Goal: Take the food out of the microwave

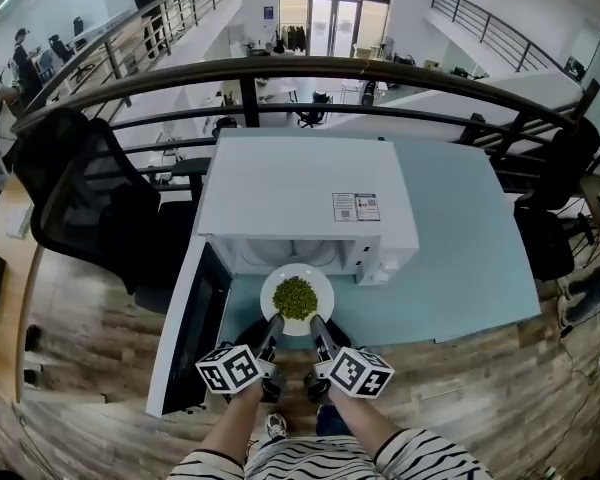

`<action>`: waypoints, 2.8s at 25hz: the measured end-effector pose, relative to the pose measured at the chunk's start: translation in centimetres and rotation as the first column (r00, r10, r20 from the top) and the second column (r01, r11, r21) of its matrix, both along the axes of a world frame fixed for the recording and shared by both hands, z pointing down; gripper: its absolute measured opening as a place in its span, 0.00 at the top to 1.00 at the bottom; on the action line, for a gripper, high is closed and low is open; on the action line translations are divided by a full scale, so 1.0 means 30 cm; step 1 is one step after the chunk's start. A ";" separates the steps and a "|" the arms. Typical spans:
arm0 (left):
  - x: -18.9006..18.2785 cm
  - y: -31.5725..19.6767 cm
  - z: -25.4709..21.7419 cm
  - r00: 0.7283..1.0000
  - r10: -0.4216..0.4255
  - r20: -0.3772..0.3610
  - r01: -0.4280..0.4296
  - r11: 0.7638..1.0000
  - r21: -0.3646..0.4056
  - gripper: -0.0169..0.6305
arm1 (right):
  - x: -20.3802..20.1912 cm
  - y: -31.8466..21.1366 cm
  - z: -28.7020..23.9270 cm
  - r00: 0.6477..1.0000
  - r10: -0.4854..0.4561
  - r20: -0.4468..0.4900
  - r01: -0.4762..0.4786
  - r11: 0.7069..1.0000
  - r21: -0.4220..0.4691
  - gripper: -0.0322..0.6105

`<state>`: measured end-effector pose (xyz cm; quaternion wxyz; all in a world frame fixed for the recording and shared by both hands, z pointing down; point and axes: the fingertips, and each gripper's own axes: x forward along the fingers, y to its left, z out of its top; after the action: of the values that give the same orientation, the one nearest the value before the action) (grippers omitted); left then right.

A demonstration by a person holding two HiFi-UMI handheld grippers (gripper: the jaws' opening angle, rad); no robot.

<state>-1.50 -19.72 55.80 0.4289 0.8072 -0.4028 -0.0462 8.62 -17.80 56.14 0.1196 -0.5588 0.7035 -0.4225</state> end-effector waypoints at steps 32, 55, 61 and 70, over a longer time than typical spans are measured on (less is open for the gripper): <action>-0.041 0.470 -0.035 0.968 0.252 -0.008 -0.252 0.968 0.013 0.83 | -0.064 0.541 -0.029 0.975 0.220 -0.015 -0.220 0.975 0.000 0.81; -0.077 0.664 0.064 0.955 0.295 -0.011 -0.296 0.953 -0.060 0.83 | -0.105 0.743 0.071 0.968 0.251 0.001 -0.250 0.964 -0.091 0.81; -0.069 0.660 0.053 0.955 0.297 -0.014 -0.298 0.953 -0.057 0.83 | -0.095 0.742 0.067 0.967 0.256 -0.002 -0.255 0.963 -0.091 0.81; -0.072 0.631 0.061 0.958 0.286 -0.013 -0.286 0.956 -0.062 0.83 | -0.095 0.706 0.065 0.970 0.243 -0.007 -0.242 0.967 -0.085 0.81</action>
<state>-3.67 -0.79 57.63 0.4575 0.8428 -0.2823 0.0274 5.77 3.39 58.10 0.1477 -0.6444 0.6111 -0.4352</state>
